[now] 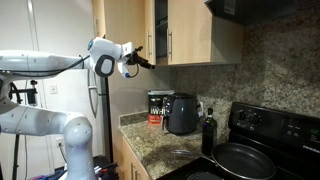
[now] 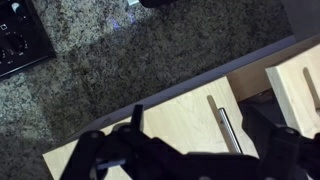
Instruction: Close the open cabinet door
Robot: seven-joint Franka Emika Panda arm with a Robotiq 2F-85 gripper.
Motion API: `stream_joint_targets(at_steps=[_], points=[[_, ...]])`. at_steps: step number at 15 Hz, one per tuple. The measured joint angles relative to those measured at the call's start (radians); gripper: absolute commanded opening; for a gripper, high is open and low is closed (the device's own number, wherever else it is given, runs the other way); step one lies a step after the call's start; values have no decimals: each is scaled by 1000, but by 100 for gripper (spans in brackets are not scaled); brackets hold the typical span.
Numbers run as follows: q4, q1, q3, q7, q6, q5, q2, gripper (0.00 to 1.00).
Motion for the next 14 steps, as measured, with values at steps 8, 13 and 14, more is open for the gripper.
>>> stream_joint_targets(at_steps=[8,13,14], points=[[10,7,-1,-8,11,-2,0,100],[67,99,-22,-115,159,-25,44,100],[81,126,-34,-133,213,-32,73,100]])
